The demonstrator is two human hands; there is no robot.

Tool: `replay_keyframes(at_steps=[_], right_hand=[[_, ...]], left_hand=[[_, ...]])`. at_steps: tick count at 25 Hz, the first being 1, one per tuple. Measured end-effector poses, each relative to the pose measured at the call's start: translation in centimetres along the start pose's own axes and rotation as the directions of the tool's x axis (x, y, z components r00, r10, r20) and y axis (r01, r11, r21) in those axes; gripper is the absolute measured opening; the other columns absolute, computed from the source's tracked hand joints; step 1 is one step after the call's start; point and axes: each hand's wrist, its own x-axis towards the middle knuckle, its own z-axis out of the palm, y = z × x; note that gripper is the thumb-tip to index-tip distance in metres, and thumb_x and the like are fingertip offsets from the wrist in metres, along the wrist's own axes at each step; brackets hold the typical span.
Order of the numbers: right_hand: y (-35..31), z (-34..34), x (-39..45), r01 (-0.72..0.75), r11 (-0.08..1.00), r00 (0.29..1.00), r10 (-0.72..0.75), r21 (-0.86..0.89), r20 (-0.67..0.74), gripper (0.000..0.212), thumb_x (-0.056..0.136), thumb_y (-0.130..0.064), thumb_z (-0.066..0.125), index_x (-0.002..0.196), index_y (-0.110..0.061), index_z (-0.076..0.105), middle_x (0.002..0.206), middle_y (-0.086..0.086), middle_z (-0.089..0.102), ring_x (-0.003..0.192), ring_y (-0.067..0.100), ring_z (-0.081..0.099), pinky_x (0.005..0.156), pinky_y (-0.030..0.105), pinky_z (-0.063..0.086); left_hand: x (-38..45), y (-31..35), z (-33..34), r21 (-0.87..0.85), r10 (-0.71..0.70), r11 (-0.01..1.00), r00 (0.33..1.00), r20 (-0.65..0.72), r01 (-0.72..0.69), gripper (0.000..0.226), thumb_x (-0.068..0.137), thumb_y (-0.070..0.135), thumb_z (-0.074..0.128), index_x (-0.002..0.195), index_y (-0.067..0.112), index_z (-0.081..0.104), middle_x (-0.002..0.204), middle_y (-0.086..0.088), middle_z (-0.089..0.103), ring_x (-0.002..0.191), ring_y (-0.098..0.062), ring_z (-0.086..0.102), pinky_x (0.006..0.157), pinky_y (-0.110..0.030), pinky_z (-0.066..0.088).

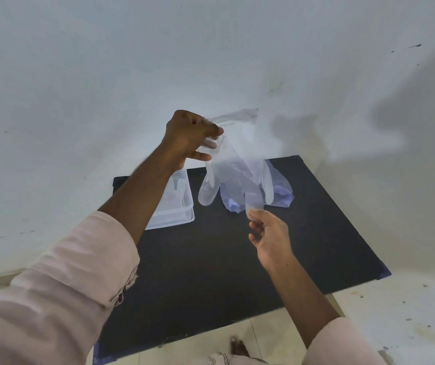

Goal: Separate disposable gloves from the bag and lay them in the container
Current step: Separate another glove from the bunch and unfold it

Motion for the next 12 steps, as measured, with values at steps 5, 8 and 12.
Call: replay_keyframes(at_steps=[5, 8, 12], right_hand=[[0.7, -1.6, 0.7, -0.019, 0.98, 0.996, 0.036, -0.196, 0.083, 0.013, 0.08, -0.019, 0.072, 0.092, -0.014, 0.069, 0.1, 0.005, 0.066, 0.098, 0.022, 0.058, 0.083, 0.038, 0.045], [-0.9, -3.0, 1.0, 0.045, 0.936, 0.995, -0.011, -0.349, 0.1, 0.04, 0.078, -0.019, 0.074, 0.114, -0.016, 0.058, 0.118, 0.005, 0.061, 0.111, 0.024, 0.056, 0.087, 0.041, 0.044], [-6.2, -4.3, 0.2, 0.33, 0.843, 0.943, -0.318, -0.426, 0.101, 0.059, 0.076, -0.021, 0.078, 0.126, -0.017, 0.048, 0.125, 0.006, 0.056, 0.112, 0.024, 0.056, 0.076, 0.031, 0.046]], left_hand=[[0.0, 0.1, 0.1, 0.026, -0.02, 0.999, 0.997, 0.073, 0.018, 0.031, 0.075, 0.017, 0.081, 0.098, -0.002, 0.072, 0.098, -0.017, 0.075, 0.077, -0.023, 0.075, 0.056, -0.034, 0.06], [-0.1, 0.0, -0.1, 0.086, -0.037, 0.996, 0.988, 0.151, 0.025, 0.029, 0.078, 0.017, 0.079, 0.099, -0.001, 0.072, 0.102, -0.017, 0.075, 0.078, -0.021, 0.075, 0.055, -0.032, 0.058], [-0.3, 0.2, -0.7, 0.135, -0.052, 0.991, 0.968, 0.245, 0.019, 0.027, 0.08, 0.018, 0.077, 0.099, -0.001, 0.073, 0.104, -0.017, 0.074, 0.083, -0.022, 0.075, 0.054, -0.03, 0.057]])
